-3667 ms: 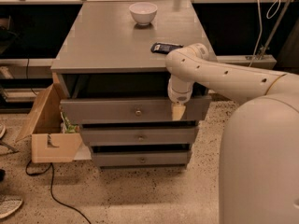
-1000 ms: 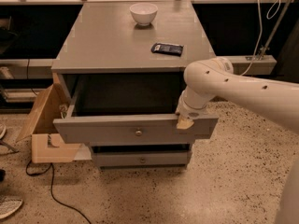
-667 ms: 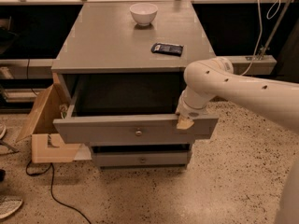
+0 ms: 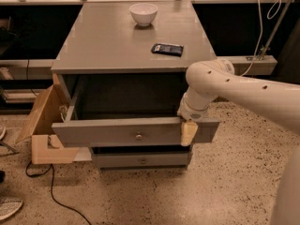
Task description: Open top drawer
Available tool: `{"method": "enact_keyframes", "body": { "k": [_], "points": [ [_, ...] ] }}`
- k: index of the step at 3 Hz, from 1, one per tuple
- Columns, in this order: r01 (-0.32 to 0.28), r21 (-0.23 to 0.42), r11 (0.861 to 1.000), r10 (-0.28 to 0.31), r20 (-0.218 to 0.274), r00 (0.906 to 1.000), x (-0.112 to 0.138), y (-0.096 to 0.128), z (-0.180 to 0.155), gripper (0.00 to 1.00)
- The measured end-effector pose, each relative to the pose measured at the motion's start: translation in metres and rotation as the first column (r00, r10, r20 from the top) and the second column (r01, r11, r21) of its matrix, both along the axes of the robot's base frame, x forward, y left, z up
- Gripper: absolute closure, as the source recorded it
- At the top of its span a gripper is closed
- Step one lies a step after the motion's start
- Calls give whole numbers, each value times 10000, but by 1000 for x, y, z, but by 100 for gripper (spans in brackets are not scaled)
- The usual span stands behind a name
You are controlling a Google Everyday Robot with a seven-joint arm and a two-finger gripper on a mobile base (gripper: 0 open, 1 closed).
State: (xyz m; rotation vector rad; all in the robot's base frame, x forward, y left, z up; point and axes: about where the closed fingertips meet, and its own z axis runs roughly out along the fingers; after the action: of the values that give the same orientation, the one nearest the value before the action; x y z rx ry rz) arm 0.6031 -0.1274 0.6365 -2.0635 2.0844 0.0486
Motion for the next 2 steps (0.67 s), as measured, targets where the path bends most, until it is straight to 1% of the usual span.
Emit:
{"method": "enact_keyframes", "body": {
  "k": [1, 2],
  "points": [
    [51, 40, 10000, -49, -326, 9995, -3, -3, -3, 0],
    [55, 40, 10000, -53, -337, 9994, -3, -3, -3, 20]
  ]
}}
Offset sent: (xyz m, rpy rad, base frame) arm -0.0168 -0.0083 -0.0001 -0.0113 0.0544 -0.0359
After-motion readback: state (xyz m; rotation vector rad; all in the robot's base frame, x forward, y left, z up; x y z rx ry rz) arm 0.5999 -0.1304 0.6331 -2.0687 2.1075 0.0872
